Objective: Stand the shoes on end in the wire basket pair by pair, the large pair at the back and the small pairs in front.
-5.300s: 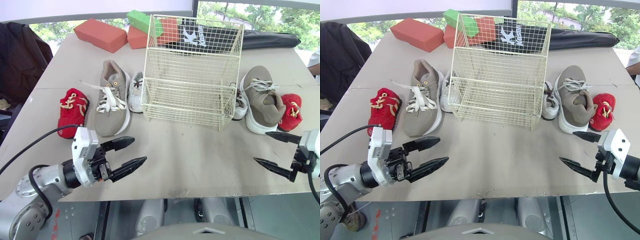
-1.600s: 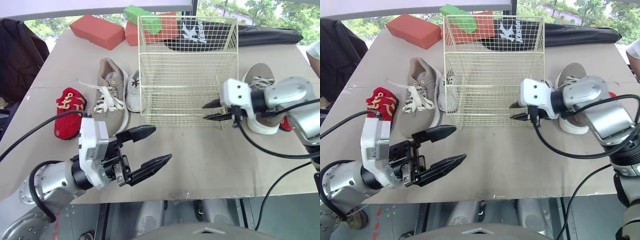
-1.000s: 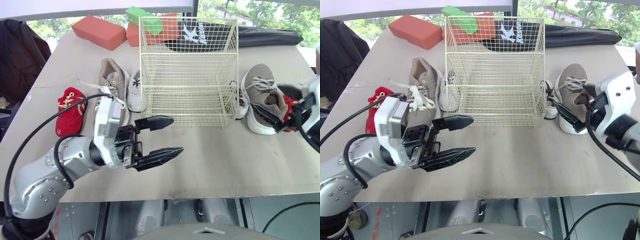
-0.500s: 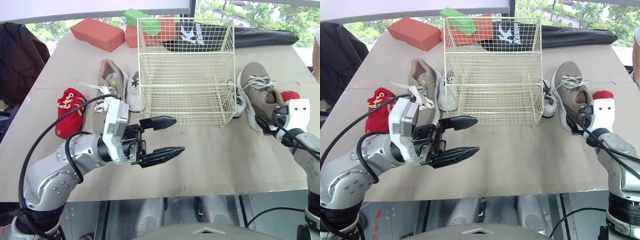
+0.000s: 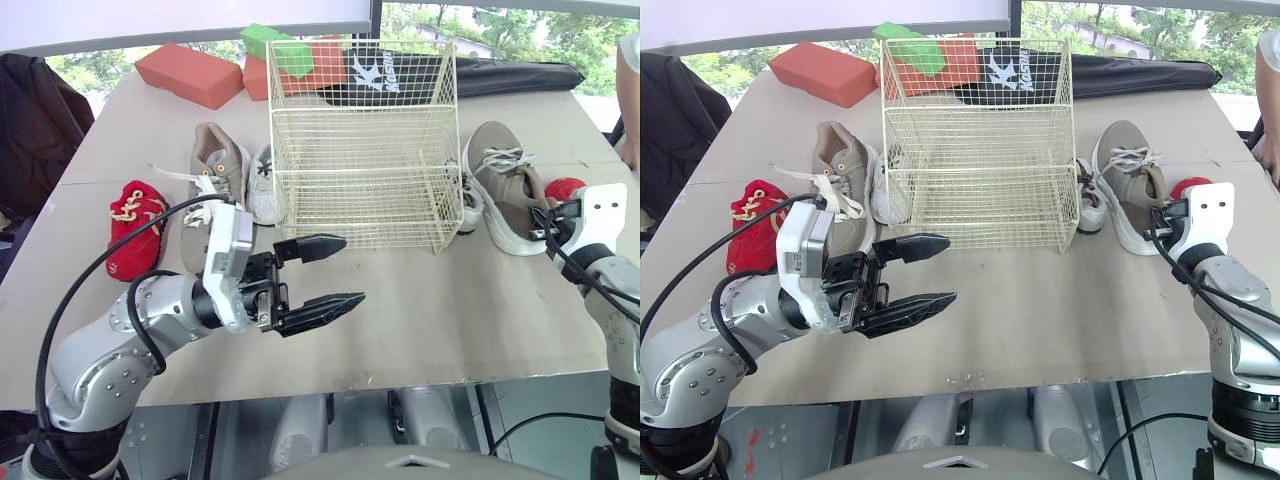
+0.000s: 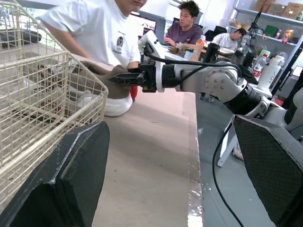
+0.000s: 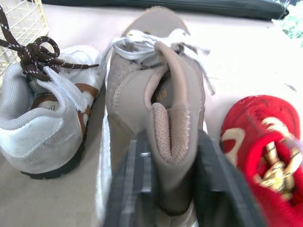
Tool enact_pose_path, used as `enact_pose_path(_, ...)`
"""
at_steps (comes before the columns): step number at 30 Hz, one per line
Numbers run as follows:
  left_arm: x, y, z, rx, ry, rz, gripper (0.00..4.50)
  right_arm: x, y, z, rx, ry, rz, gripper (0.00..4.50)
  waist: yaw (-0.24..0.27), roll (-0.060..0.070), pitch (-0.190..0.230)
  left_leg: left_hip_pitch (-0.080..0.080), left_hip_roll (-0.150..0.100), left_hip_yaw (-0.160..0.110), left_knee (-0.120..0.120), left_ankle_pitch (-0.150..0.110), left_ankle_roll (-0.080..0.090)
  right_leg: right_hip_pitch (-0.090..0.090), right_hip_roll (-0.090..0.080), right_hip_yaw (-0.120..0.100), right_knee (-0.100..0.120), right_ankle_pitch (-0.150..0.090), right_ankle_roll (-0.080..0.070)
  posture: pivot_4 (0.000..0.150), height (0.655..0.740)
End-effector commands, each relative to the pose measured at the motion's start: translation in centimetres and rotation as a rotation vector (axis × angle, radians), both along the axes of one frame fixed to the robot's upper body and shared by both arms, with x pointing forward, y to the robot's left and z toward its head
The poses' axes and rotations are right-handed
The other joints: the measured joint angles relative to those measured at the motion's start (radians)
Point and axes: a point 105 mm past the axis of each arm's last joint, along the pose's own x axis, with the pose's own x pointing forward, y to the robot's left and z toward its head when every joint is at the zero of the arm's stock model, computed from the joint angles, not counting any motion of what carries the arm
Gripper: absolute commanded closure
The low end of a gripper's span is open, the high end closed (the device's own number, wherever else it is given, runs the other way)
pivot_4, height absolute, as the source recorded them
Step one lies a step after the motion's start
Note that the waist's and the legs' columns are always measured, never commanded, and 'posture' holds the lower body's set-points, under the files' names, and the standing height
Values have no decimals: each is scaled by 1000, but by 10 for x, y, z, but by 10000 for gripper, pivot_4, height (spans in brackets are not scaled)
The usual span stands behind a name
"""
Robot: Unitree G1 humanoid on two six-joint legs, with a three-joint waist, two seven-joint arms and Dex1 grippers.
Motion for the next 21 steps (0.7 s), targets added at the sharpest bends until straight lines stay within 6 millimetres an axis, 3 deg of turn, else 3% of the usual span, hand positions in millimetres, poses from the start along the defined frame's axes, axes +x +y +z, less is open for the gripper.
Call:
enact_pose_path(1,-2,0,8,-16,-55,-9,0,-10,-2,39,-4,-167,-10,44573,0,1,1,0,0,0,0,0,0,0,0,0,0,0,0,1500,7400)
enact_pose_path(6,1,-1,9,-28,-58,-14,0,-20,-6,48,-25,-182,4,44573,2,2,2,-2,0,-1,-1,0,0,-2,0,0,0,0,0,1500,7400)
enact_pose_path(9,3,-1,10,-43,-62,-17,0,-25,-4,64,-15,-262,27,44573,2,3,2,-3,0,0,-1,0,0,-2,0,-1,-1,0,0,1500,7400)
enact_pose_path(15,18,2,31,-186,-51,35,0,-39,-9,139,63,-567,41,44573,-1,4,4,-2,0,-1,-1,0,0,-3,-1,1,-1,0,0,1500,7400)
enact_pose_path(20,39,11,63,-381,5,134,0,-50,17,198,128,-729,278,44573,-1,4,5,-3,0,-4,-1,0,0,-3,0,-1,0,0,0,1500,7400)
enact_pose_path(21,49,19,77,-470,16,192,0,-52,26,209,104,-737,356,44573,-1,3,5,-3,0,-5,-1,0,0,-3,-1,-2,0,0,0,1500,7400)
